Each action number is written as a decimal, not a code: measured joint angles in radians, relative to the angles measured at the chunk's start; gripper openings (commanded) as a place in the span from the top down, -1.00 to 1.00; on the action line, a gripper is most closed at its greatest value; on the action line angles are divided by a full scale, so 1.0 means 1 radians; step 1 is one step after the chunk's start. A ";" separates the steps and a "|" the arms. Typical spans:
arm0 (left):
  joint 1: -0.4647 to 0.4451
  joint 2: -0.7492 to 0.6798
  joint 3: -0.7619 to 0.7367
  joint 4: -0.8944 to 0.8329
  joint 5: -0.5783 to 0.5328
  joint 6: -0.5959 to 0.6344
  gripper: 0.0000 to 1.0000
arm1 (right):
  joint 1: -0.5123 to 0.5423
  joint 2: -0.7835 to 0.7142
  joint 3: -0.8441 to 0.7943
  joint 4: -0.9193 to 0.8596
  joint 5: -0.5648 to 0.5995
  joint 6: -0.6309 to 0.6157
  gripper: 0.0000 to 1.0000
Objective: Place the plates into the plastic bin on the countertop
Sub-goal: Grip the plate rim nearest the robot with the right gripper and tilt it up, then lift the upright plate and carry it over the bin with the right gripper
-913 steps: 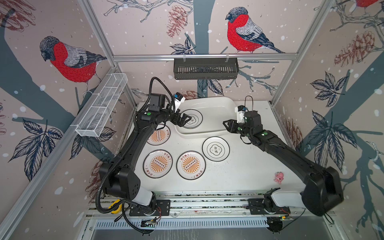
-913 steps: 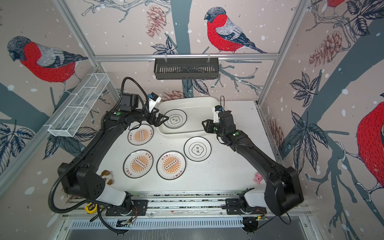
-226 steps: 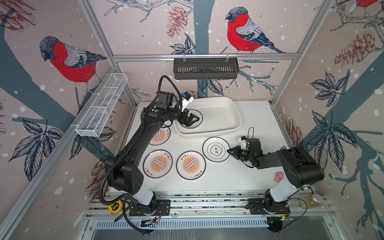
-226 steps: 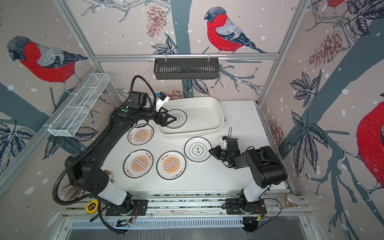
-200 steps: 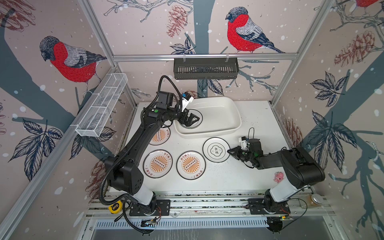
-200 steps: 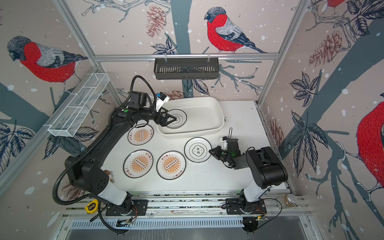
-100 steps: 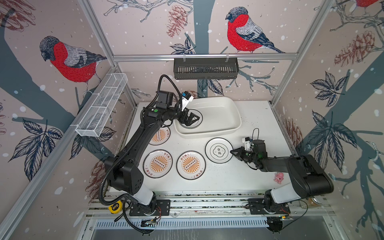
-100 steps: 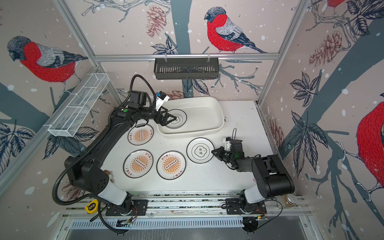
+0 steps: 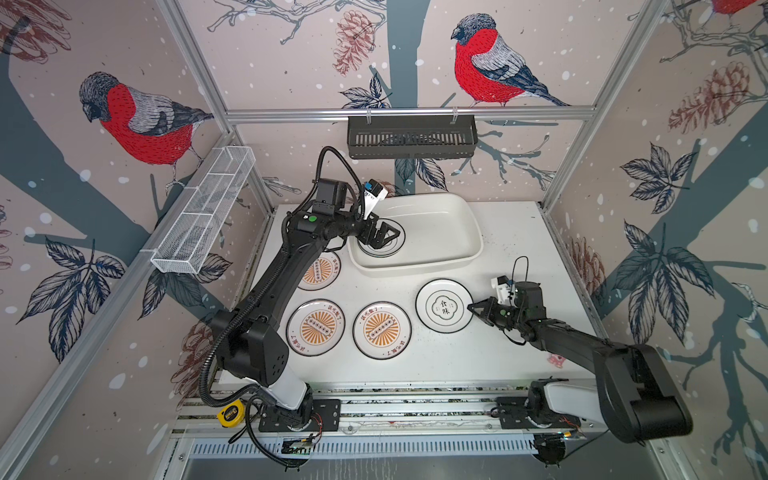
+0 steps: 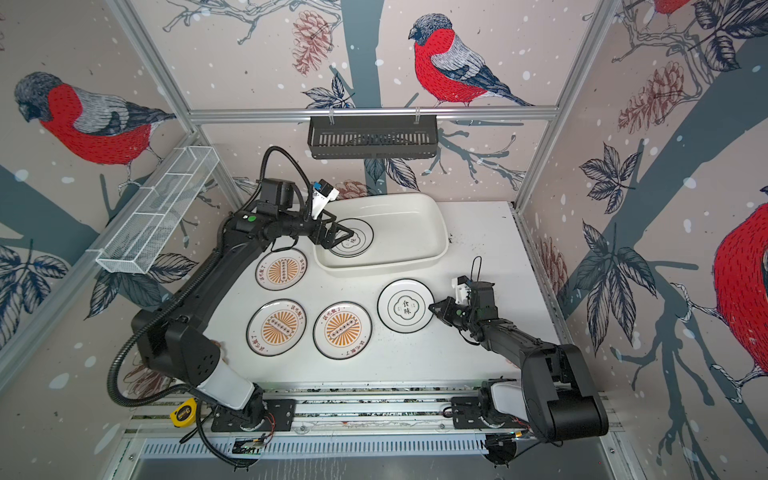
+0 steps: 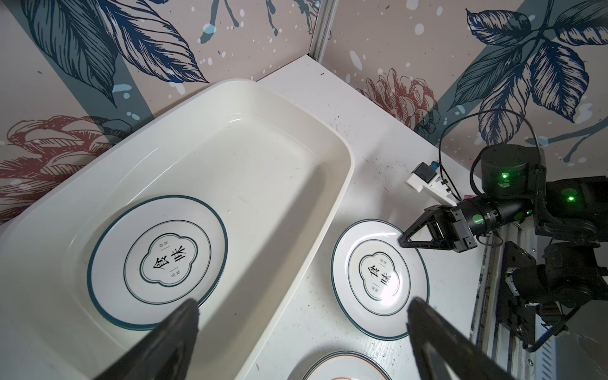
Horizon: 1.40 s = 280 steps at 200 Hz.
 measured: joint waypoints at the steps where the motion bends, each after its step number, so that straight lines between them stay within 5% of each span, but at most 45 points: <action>1: 0.000 0.001 0.001 0.000 0.000 0.000 -0.95 | 0.000 -0.002 0.000 -0.002 0.000 0.000 0.97; 142: 0.016 0.006 0.035 -0.013 -0.185 -0.026 -0.94 | -0.008 -0.239 0.165 -0.284 -0.044 -0.027 0.97; 280: 0.097 -0.220 -0.182 0.013 -0.206 -0.002 -0.94 | 0.060 0.129 0.566 -0.282 -0.055 -0.026 0.97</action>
